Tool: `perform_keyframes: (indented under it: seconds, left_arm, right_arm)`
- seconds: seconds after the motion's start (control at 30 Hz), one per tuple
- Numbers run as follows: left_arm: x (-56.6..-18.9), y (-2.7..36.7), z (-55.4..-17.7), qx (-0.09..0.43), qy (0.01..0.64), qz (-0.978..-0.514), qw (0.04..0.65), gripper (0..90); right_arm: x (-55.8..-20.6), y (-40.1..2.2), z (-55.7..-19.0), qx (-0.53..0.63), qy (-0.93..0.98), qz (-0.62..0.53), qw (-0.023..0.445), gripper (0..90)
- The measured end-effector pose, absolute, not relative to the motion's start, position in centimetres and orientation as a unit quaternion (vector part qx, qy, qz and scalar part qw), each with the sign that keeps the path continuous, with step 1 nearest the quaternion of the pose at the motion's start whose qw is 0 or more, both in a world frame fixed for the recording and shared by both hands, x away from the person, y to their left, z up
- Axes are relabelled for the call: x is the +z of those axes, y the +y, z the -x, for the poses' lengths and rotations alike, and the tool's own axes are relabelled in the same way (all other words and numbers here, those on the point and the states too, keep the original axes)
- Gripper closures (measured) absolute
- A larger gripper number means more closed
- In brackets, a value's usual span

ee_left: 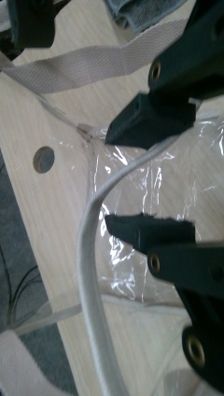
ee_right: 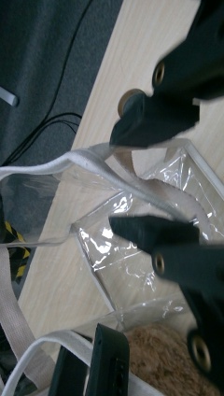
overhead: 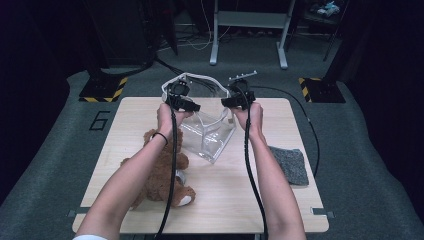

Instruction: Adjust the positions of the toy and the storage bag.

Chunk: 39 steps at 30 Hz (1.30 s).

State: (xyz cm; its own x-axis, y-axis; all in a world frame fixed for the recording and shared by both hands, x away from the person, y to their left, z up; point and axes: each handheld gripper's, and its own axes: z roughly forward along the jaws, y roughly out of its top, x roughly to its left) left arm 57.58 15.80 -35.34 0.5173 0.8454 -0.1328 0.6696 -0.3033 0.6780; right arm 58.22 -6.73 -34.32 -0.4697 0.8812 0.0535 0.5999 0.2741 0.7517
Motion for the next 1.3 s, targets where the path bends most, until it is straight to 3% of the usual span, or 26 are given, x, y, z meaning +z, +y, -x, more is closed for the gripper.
perform_keyframes:
  seconds: [0.1,0.2,0.43,0.87,1.3]
  left_arm:
    - [-35.5,15.7,-57.5,0.128,0.468,-0.801,0.349,71.3]
    - [-35.7,15.8,-57.6,0.123,0.468,-0.801,0.353,76.0]
    - [-35.8,16.3,-57.6,0.127,0.457,-0.804,0.359,80.9]
    - [-35.2,15.9,-57.9,0.134,0.439,-0.809,0.367,82.4]
    - [-35.1,14.1,-57.8,0.147,0.377,-0.834,0.376,82.2]
  right_arm:
    - [-34.5,-6.9,-58.2,0.372,0.772,-0.483,0.183,78.9]
    - [-34.6,-7.1,-58.1,0.367,0.771,-0.487,0.183,87.5]
    - [-35.0,-8.5,-57.0,0.374,0.758,-0.501,0.185,88.6]
    - [-34.7,-10.3,-54.0,0.37,0.746,-0.517,0.196,88.6]
    - [-34.9,-11.1,-50.5,0.363,0.74,-0.51,0.245,88.5]
